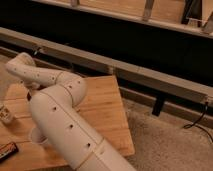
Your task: Place the white sponge in the ceramic bowl
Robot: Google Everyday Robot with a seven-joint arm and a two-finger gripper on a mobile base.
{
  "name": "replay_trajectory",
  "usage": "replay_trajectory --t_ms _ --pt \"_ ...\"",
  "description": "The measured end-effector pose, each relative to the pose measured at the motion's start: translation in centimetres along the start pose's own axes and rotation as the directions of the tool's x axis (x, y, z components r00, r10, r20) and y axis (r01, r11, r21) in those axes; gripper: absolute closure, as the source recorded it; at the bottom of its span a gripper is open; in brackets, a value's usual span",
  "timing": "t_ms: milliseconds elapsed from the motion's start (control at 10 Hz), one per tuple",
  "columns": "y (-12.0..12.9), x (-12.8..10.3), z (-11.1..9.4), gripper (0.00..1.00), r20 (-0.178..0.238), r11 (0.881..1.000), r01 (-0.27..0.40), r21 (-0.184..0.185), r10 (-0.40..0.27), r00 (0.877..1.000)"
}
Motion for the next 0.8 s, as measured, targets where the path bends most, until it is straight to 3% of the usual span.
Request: replay_trajectory --t_ms 400,800 --pt "-1.2 0.4 -3.5 0.2 0.005 0.999 -0.017 0.039 0.017 1.0" --pt "-2.6 4.3 -6.6 0.2 -0.04 0.992 -0.11 0.069 0.113 0.993"
